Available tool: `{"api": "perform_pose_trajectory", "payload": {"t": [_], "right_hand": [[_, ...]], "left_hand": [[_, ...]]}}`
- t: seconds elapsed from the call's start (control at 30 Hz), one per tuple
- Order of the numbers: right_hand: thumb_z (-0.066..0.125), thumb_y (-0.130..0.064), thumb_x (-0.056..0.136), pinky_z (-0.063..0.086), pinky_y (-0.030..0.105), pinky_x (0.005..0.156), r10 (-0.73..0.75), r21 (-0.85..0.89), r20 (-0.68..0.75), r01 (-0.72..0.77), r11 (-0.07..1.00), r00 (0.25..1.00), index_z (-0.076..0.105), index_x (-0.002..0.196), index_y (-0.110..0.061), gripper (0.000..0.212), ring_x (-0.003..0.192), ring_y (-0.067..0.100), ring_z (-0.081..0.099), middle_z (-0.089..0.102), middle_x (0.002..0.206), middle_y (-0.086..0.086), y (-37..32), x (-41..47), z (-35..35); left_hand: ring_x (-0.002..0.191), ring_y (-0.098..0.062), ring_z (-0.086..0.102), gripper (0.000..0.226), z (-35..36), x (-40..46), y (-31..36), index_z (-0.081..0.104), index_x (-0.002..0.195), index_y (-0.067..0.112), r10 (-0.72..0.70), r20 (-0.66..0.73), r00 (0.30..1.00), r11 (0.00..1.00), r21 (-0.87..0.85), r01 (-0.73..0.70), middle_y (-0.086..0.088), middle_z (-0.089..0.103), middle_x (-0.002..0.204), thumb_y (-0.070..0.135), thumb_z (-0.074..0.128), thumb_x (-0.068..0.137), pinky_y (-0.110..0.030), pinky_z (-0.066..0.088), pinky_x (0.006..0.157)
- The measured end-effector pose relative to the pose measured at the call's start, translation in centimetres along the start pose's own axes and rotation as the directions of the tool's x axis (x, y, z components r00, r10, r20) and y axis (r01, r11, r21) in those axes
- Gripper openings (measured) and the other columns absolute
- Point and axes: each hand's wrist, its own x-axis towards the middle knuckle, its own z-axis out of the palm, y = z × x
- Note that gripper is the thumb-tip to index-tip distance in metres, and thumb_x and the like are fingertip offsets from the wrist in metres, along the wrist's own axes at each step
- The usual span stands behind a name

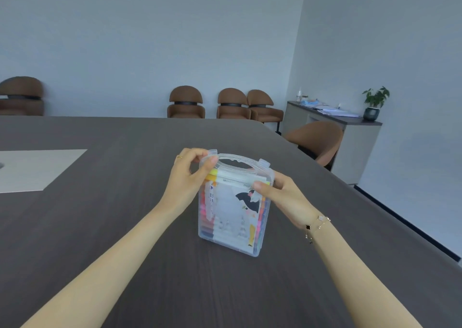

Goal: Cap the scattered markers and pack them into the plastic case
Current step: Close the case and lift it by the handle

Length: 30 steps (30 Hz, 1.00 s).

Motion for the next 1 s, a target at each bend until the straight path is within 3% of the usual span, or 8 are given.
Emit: {"api": "perform_pose_trajectory", "payload": {"t": [0.1, 0.2, 0.27, 0.37, 0.43, 0.6, 0.8, 1.0], "right_hand": [[0.061, -0.019, 0.090, 0.052, 0.023, 0.082, -0.020, -0.044, -0.077, 0.016, 0.999, 0.997, 0.065, 0.115, -0.013, 0.026, 0.098, 0.014, 0.068, 0.072, 0.106, -0.001, 0.0, 0.3, 0.2], [0.060, -0.017, 0.092, 0.055, 0.025, 0.081, -0.049, -0.052, -0.148, 0.042, 0.998, 0.988, 0.062, 0.118, -0.012, 0.027, 0.099, 0.013, 0.068, 0.070, 0.110, -0.004, 0.2, 0.6, 0.5], [0.061, -0.014, 0.091, 0.055, 0.022, 0.077, -0.087, -0.051, -0.210, 0.078, 0.996, 0.974, 0.062, 0.118, -0.013, 0.027, 0.096, 0.011, 0.068, 0.070, 0.106, -0.005, 0.3, 0.6, 0.8], [0.065, -0.014, 0.088, 0.055, 0.020, 0.077, -0.134, -0.043, -0.339, 0.127, 0.991, 0.931, 0.050, 0.129, -0.021, 0.044, 0.098, 0.012, 0.067, 0.070, 0.106, -0.004, 0.6, 0.6, 1.7], [0.065, -0.021, 0.088, 0.055, 0.023, 0.084, -0.186, -0.134, -0.380, 0.145, 0.980, 0.906, 0.036, 0.138, -0.035, 0.059, 0.102, 0.011, 0.065, 0.065, 0.116, -0.004, 1.0, 0.7, 2.2], [0.063, -0.032, 0.087, 0.052, 0.036, 0.095, -0.252, -0.267, -0.366, 0.158, 0.951, 0.896, 0.028, 0.130, -0.061, 0.062, 0.120, 0.013, 0.054, 0.049, 0.137, -0.011, 1.5, 0.6, 2.3], [0.064, -0.029, 0.088, 0.053, 0.036, 0.092, -0.270, -0.399, -0.285, 0.142, 0.906, 0.920, 0.043, 0.128, -0.045, 0.048, 0.108, 0.014, 0.060, 0.052, 0.130, -0.013, 1.1, 0.3, 1.1], [0.062, -0.027, 0.090, 0.055, 0.023, 0.086, -0.225, -0.485, -0.172, 0.116, 0.867, 0.959, 0.042, 0.130, -0.034, 0.045, 0.107, 0.009, 0.062, 0.055, 0.128, -0.012, -0.2, 0.2, 0.0]], "left_hand": [[0.082, 0.003, 0.051, 0.029, 0.0, -0.3, -0.2, 0.062, 0.091, 0.021, 0.034, -0.051, 0.998, 0.999, -0.011, -0.035, 0.009, 0.058, 0.096, 0.047, 0.057, 0.081, -0.006, 0.039, 0.069], [0.082, -0.010, 0.057, 0.019, -0.1, -0.6, -0.4, 0.059, 0.090, 0.024, 0.017, -0.044, 0.999, 0.997, -0.069, -0.020, 0.007, 0.062, 0.092, 0.042, 0.061, 0.084, -0.023, 0.048, 0.070], [0.080, -0.009, 0.054, 0.018, -0.2, -0.9, -0.3, 0.057, 0.091, 0.028, 0.038, -0.051, 0.998, 0.998, -0.057, -0.041, 0.011, 0.062, 0.091, 0.043, 0.060, 0.083, -0.022, 0.044, 0.069], [0.086, -0.005, 0.051, 0.028, -0.5, -1.2, -0.4, 0.051, 0.109, 0.034, 0.111, -0.047, 0.993, 0.994, 0.026, -0.110, 0.018, 0.062, 0.095, 0.039, 0.061, 0.084, -0.016, 0.038, 0.074], [0.095, -0.006, 0.050, 0.039, -0.7, -1.2, -0.6, 0.045, 0.121, 0.039, 0.163, -0.023, 0.986, 0.982, 0.101, -0.159, 0.022, 0.058, 0.100, 0.040, 0.058, 0.085, -0.015, 0.038, 0.082], [0.106, -0.004, 0.039, 0.041, -0.5, -1.5, -1.1, 0.048, 0.127, 0.036, 0.264, -0.001, 0.964, 0.935, 0.247, -0.256, 0.014, 0.050, 0.111, 0.042, 0.050, 0.087, -0.005, 0.031, 0.088], [0.100, -0.001, 0.039, 0.045, -1.2, -1.3, -1.0, 0.057, 0.126, 0.025, 0.297, 0.013, 0.955, 0.913, 0.289, -0.288, 0.011, 0.051, 0.105, 0.042, 0.052, 0.085, -0.010, 0.033, 0.087], [0.094, -0.002, 0.042, 0.047, -2.0, -0.8, -0.9, 0.059, 0.125, 0.022, 0.340, 0.083, 0.937, 0.880, 0.322, -0.349, 0.007, 0.056, 0.101, 0.044, 0.054, 0.084, -0.005, 0.034, 0.084]]}}
